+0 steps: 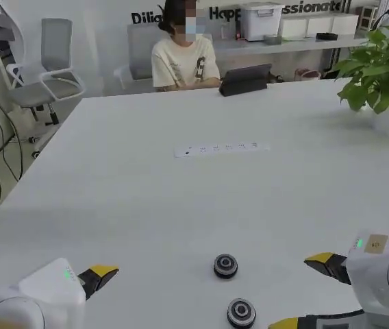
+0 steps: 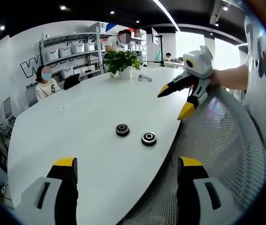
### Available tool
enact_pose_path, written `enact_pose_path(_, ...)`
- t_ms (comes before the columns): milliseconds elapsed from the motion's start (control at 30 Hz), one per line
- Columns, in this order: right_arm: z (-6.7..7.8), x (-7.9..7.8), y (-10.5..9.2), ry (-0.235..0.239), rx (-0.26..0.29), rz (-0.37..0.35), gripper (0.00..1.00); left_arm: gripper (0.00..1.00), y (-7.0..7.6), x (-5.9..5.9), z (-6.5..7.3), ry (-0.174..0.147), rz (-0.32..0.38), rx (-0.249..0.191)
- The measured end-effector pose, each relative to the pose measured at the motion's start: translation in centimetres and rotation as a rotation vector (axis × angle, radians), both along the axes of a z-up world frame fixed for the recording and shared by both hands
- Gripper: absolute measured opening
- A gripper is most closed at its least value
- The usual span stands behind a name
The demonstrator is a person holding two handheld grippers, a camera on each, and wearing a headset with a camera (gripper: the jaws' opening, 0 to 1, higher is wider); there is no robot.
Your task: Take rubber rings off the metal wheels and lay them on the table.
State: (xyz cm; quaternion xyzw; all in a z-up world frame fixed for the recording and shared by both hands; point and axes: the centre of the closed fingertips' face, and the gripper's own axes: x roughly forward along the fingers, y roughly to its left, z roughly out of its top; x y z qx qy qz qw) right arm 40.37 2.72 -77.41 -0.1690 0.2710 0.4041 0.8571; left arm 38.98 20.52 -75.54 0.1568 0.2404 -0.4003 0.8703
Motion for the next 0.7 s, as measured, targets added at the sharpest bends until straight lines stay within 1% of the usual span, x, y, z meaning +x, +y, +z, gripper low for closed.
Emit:
enact_pose_path(333, -0.08, -0.1, 0.12, 0.004, -0.001, 0.007, 0.69, 0.86, -0.08, -0.06, -0.16, 0.011, -0.006, 0.002)
enact_pose_path(433, -0.02, -0.07, 0.16, 0.002, -0.001, 0.01, 0.69, 0.86, -0.11, -0.05, -0.11, 0.017, -0.004, -0.007)
enact_pose_path(567, 0.19, -0.05, 0.26, -0.007, 0.004, 0.016, 0.68, 0.85, -0.19, -0.1, -0.12, 0.024, -0.007, -0.011)
enact_pose_path(700, 0.69, 0.07, 0.33, -0.025, 0.014, 0.02, 0.68, 0.85, -0.17, 0.0, 0.0, 0.027, -0.005, -0.016)
